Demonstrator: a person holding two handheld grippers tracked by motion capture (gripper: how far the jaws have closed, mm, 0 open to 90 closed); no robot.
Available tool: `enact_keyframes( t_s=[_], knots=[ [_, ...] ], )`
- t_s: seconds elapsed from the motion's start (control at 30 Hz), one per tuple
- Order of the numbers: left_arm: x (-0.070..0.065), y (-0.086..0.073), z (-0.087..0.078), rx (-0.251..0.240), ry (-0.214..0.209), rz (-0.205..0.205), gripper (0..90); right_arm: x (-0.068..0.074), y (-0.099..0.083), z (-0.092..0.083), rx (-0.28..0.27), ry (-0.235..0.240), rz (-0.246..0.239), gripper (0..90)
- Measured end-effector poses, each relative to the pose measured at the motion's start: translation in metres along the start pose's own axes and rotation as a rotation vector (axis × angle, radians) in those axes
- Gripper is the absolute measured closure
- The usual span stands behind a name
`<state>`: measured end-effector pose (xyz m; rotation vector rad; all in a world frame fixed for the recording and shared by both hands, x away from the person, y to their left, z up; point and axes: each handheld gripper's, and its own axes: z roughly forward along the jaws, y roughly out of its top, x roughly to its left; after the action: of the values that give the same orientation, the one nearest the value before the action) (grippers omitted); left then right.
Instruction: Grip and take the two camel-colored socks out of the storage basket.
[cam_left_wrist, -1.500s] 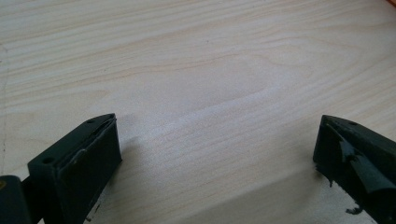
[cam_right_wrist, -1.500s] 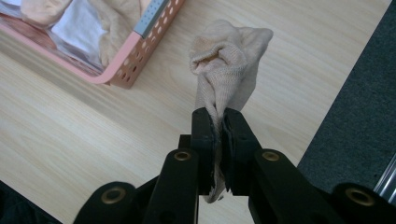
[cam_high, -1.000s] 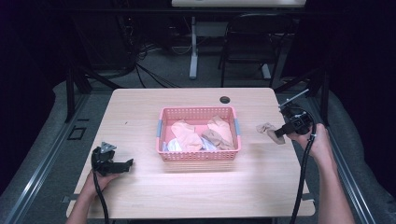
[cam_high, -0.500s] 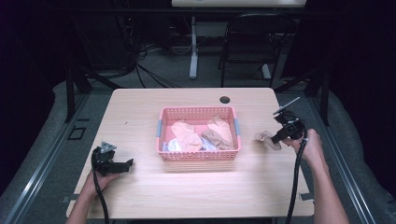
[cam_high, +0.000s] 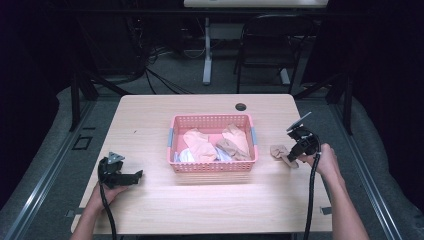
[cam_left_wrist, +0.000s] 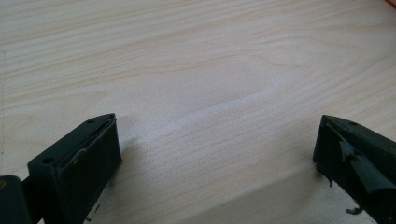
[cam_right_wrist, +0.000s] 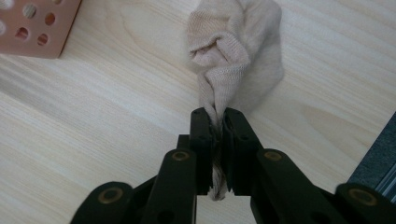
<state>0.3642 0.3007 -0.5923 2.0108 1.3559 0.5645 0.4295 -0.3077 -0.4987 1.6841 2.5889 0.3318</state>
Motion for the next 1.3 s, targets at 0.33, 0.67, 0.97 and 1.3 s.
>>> enact_keyframes(
  t_s=[0.33,0.67,0.97,1.3],
  knots=[
    [0.0,0.0,0.0,0.0,-0.001,0.0,0.5,0.0,-0.001,-0.012,-0.017,0.002,0.008,22.3],
    [0.0,0.0,0.0,0.001,-0.001,-0.002,0.5,0.004,-0.001,-0.038,-0.055,0.008,-0.009,0.0],
    [0.0,0.0,0.0,0.0,0.0,0.0,0.4,0.01,0.003,-0.052,-0.047,-0.013,-0.029,0.0],
    [0.0,0.0,0.0,0.0,0.0,0.0,0.4,0.028,0.019,-0.088,-0.082,-0.023,-0.084,0.0]
  ],
)
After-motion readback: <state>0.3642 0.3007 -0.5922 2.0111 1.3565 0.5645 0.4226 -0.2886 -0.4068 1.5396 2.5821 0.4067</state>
